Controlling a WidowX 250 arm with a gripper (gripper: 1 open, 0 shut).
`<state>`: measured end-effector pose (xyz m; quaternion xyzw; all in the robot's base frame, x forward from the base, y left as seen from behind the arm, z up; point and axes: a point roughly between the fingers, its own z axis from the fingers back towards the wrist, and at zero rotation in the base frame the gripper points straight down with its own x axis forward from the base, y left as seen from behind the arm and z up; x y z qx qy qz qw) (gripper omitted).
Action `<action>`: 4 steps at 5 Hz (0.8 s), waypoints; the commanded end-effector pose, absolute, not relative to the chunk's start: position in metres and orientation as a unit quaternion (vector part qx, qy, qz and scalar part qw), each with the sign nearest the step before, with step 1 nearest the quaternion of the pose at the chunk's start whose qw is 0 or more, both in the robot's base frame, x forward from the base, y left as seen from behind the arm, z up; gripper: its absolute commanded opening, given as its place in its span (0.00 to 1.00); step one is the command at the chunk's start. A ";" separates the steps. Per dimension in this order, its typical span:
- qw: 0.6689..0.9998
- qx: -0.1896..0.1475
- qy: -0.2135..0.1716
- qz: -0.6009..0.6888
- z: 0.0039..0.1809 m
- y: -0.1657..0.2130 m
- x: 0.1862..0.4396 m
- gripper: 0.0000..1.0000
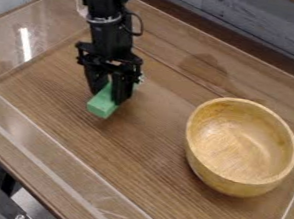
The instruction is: Remove the green block from inside the brown bowl and put it on the table
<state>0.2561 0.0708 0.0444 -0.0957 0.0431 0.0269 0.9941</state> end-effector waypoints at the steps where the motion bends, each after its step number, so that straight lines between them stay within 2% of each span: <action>1: 0.995 -0.090 0.022 0.023 0.058 0.071 0.266 0.00; 4: 0.995 -0.096 0.028 0.023 0.062 0.064 0.266 0.00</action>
